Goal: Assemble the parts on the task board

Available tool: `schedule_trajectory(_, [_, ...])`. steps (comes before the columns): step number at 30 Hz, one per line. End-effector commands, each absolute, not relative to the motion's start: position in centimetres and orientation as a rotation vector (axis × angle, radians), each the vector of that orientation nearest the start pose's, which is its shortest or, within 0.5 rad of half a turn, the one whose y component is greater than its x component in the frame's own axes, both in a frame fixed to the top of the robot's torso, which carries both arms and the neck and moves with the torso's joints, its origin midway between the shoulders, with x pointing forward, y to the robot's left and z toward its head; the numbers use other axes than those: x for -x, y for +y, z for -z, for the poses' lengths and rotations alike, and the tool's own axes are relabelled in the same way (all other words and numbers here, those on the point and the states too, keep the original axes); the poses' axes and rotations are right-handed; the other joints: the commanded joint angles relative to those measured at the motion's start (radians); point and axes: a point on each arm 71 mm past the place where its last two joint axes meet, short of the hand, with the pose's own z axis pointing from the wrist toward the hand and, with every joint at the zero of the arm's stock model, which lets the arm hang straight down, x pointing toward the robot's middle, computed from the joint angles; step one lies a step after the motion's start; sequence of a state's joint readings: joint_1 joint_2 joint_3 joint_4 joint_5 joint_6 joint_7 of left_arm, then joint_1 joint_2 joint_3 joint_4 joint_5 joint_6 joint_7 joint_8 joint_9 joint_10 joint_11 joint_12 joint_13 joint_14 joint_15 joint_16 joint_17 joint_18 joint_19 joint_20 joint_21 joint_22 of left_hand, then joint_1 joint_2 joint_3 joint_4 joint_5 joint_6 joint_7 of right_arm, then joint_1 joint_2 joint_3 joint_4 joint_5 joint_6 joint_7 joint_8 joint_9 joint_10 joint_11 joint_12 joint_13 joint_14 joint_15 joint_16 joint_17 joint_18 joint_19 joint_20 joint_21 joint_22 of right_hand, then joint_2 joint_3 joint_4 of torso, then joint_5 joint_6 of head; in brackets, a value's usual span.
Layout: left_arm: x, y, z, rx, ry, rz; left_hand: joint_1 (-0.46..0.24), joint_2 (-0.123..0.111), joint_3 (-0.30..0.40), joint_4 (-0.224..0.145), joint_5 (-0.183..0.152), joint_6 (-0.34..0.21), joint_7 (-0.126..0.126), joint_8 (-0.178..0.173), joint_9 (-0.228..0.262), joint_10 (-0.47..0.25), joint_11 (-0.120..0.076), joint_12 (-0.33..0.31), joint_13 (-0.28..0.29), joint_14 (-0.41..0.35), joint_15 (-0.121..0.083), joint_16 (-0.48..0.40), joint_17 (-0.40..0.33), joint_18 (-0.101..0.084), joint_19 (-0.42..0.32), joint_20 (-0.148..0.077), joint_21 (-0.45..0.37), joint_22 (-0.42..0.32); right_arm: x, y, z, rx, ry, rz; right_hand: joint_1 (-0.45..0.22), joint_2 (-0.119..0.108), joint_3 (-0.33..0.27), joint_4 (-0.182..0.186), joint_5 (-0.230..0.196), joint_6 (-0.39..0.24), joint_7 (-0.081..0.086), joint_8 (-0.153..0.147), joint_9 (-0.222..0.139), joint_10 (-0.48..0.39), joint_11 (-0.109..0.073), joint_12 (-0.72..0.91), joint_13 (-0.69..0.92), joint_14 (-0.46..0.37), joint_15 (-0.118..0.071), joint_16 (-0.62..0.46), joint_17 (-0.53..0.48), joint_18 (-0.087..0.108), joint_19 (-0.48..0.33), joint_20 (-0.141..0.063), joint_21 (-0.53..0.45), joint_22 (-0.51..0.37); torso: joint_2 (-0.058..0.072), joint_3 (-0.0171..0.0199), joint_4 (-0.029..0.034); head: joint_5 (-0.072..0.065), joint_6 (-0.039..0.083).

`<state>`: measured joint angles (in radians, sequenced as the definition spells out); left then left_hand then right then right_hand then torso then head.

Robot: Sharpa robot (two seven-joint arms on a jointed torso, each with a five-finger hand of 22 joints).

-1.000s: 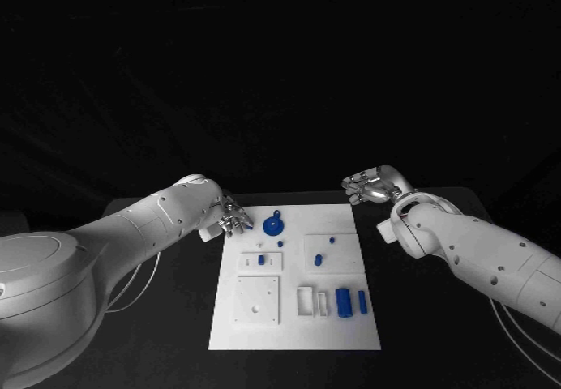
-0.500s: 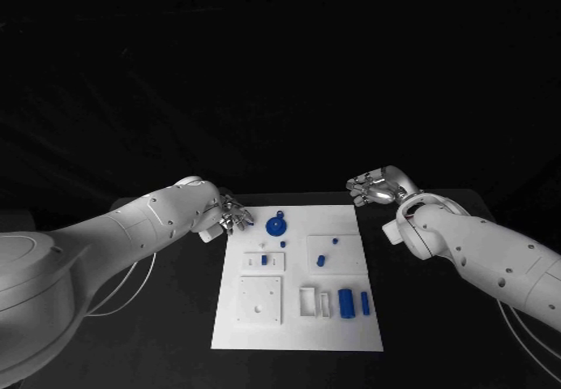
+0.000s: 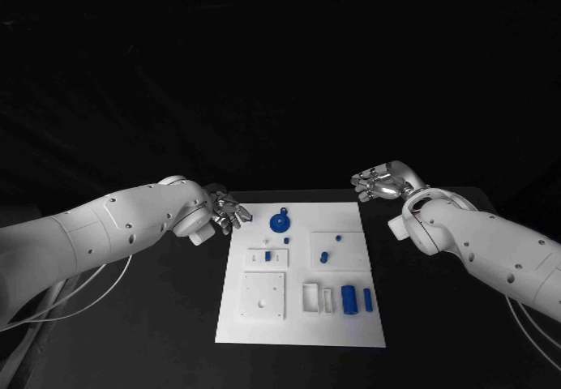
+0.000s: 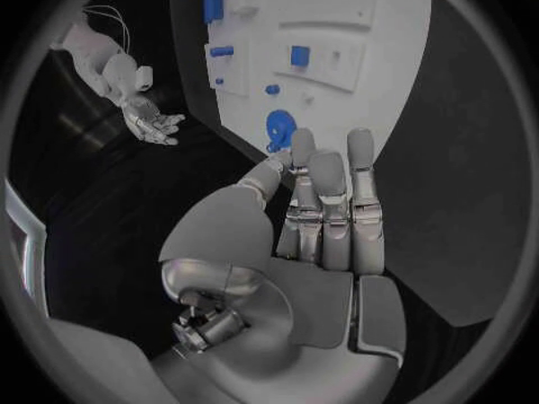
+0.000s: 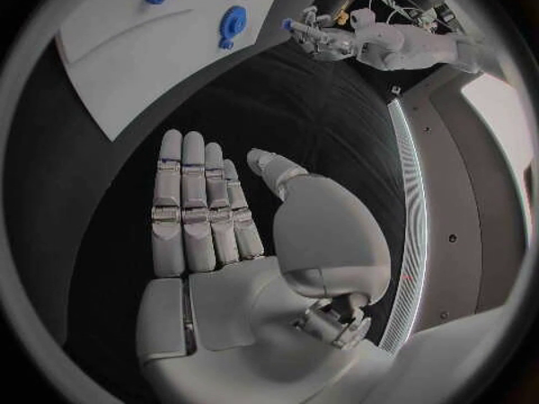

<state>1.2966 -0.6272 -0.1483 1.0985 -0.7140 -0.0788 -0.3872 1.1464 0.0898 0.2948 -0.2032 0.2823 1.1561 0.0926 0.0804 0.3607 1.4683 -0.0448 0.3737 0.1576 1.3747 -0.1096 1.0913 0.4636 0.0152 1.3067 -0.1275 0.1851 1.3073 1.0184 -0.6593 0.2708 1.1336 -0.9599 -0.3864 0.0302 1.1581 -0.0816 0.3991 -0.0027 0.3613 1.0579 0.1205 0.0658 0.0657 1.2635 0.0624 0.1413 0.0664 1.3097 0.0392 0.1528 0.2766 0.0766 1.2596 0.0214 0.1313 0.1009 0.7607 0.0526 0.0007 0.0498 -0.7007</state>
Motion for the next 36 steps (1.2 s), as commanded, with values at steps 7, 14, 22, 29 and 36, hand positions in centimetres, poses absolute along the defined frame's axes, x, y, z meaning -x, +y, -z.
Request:
schedule_trajectory(7, [-52.7,23.3,23.9,0.696,2.145,0.459,-0.006,-0.021,-0.001,-0.011,0.035,0.141,-0.093,-0.009,0.131,0.048,-0.013,0.05,0.013,0.03,-0.007,0.009,0.011,-0.014,0.017,-0.008,0.028,0.021,-55.4,-25.0,20.6,-0.606,1.528,-0.838,-0.013,-0.001,-0.002,0.008,0.004,0.002,0.004,-0.003,0.0,0.0,0.004,-0.002,-0.001,0.004,0.0,-0.005,-0.001,0.0,-0.003,0.002,0.004,-0.003,-0.01,0.0015,0.0115,-0.002,-0.011])
schedule_trajectory(14, [-51.5,22.4,25.0,0.668,2.151,0.435,-0.011,-0.025,0.004,-0.013,0.045,0.149,-0.095,-0.01,0.126,0.049,-0.016,0.072,0.015,0.039,-0.012,0.014,0.018,-0.015,0.018,-0.013,0.055,0.021,-55.4,-24.9,20.6,-0.607,1.529,-0.838,-0.013,-0.001,-0.002,0.008,0.004,0.002,0.004,-0.003,0.0,0.0,0.004,-0.002,-0.001,0.004,0.0,-0.005,-0.001,0.0,-0.003,0.002,0.004,-0.003,-0.011,0.0006,0.0147,-0.006,-0.016])
schedule_trajectory(22, [-50.7,21.4,26.2,0.649,2.162,0.435,-0.013,-0.026,0.003,-0.011,0.045,0.154,-0.096,-0.009,0.123,0.049,-0.017,0.081,0.016,0.043,-0.013,0.014,0.02,-0.015,0.018,-0.014,0.065,0.02,-55.4,-24.9,20.6,-0.608,1.529,-0.837,-0.01,-0.003,-0.003,0.011,0.006,0.001,0.004,-0.003,-0.001,-0.001,0.004,-0.002,-0.001,0.004,0.0,-0.005,-0.002,0.0,-0.003,0.003,0.005,-0.007,-0.01,0.0009,0.0131,-0.004,-0.021])
schedule_trajectory(29, [-50.5,20.8,27.0,0.609,2.168,0.432,-0.02,-0.027,0.0,-0.006,0.046,0.166,-0.101,-0.004,0.132,0.049,-0.018,0.101,0.021,0.047,-0.015,0.024,0.027,-0.015,0.018,-0.016,0.076,0.019,-55.4,-24.9,20.6,-0.608,1.527,-0.838,-0.012,-0.003,-0.005,0.015,0.005,0.002,0.004,-0.003,0.0,-0.001,0.004,-0.002,-0.001,0.004,0.0,-0.005,-0.003,0.0,-0.004,0.003,0.006,-0.009,-0.009,0.0005,0.011,-0.009,-0.022])
schedule_trajectory(36, [-50.7,20.3,27.2,0.576,2.179,0.417,-0.028,-0.025,-0.001,-0.001,0.045,0.177,-0.107,0.003,0.147,0.048,-0.021,0.129,0.032,0.049,-0.018,0.043,0.036,-0.015,0.02,-0.017,0.088,0.02,-55.5,-24.9,20.7,-0.61,1.526,-0.836,-0.009,-0.003,-0.005,0.014,0.007,0.002,0.004,-0.003,0.0,-0.001,0.004,-0.002,-0.001,0.004,0.0,-0.005,-0.002,0.0,-0.003,0.003,0.007,-0.01,-0.01,0.0016,0.0136,-0.01,-0.026])
